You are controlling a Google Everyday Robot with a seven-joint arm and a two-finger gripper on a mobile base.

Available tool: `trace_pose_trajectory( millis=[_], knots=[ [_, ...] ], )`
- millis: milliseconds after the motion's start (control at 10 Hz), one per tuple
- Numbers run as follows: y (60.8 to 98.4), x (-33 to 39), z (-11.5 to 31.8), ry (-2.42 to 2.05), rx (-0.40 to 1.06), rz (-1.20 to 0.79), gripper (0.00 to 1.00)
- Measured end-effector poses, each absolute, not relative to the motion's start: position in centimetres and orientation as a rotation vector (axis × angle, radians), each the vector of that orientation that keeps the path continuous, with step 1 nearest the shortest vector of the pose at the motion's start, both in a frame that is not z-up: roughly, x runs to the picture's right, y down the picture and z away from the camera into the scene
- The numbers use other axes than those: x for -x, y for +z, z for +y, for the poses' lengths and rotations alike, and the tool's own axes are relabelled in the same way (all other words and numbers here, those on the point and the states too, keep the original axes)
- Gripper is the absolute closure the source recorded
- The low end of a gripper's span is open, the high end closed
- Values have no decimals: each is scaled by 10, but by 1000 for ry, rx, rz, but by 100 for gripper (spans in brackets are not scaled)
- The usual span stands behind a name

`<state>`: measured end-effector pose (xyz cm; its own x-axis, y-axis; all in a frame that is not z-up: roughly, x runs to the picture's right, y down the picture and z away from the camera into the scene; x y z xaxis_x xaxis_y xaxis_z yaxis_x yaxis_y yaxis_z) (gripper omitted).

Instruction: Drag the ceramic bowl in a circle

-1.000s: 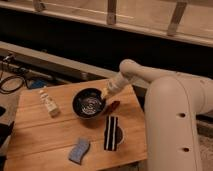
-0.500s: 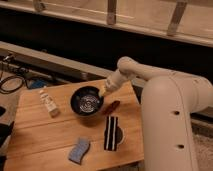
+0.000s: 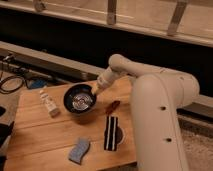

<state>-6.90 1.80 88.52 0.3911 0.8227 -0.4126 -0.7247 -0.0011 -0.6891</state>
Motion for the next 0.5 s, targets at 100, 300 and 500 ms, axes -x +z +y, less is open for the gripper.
trace_pose_trajectory(
  millis=[100,300,500],
  knots=[
    [890,69,16,1224,969,-108,92],
    [898,68,13,1232,938,-93,92],
    [901,78,17,1215,942,-88,92]
  ],
)
